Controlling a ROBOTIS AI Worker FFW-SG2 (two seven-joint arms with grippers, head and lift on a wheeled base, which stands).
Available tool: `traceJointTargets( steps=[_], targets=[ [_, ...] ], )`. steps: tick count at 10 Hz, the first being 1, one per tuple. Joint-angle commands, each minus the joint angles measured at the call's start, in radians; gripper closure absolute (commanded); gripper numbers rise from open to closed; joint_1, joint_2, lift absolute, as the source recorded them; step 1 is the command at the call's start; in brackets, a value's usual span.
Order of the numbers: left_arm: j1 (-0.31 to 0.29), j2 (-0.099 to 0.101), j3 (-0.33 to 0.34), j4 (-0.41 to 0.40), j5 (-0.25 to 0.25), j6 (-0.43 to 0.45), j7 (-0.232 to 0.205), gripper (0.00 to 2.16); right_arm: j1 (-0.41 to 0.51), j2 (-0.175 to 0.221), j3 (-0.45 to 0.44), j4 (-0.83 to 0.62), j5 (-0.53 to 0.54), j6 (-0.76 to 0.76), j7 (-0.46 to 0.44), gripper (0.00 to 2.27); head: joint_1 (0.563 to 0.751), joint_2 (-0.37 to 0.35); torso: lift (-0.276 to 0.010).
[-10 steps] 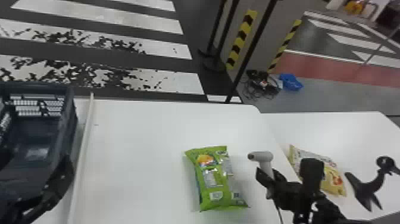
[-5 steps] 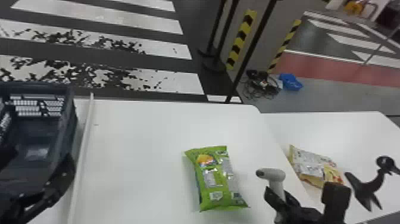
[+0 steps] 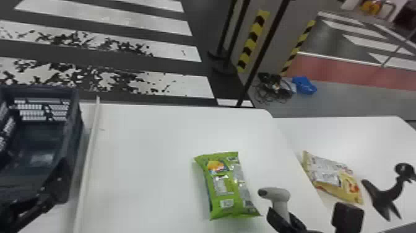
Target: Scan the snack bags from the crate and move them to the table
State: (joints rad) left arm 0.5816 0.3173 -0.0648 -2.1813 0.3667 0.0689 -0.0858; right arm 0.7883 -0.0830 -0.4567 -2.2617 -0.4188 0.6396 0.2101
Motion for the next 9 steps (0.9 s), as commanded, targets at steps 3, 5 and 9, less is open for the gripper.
traceJointTargets(
  steps=[3,5,9],
  targets=[
    [-0.006,-0.004,0.002,0.018,0.006,-0.014,-0.003,0.04,0.046,0.020,0.013,-0.075,-0.002,0.059,-0.001,2.24,0.695,-0.289,-0.095],
    [-0.006,-0.006,0.002,0.018,0.008,-0.017,-0.003,0.04,0.055,0.019,0.027,-0.084,-0.002,0.090,0.002,2.24,0.695,-0.278,-0.095],
    [0.003,-0.007,0.002,0.015,0.006,-0.017,-0.005,0.04,0.065,0.019,0.056,-0.093,-0.003,0.090,0.008,2.24,0.695,-0.247,-0.095]
  ],
)
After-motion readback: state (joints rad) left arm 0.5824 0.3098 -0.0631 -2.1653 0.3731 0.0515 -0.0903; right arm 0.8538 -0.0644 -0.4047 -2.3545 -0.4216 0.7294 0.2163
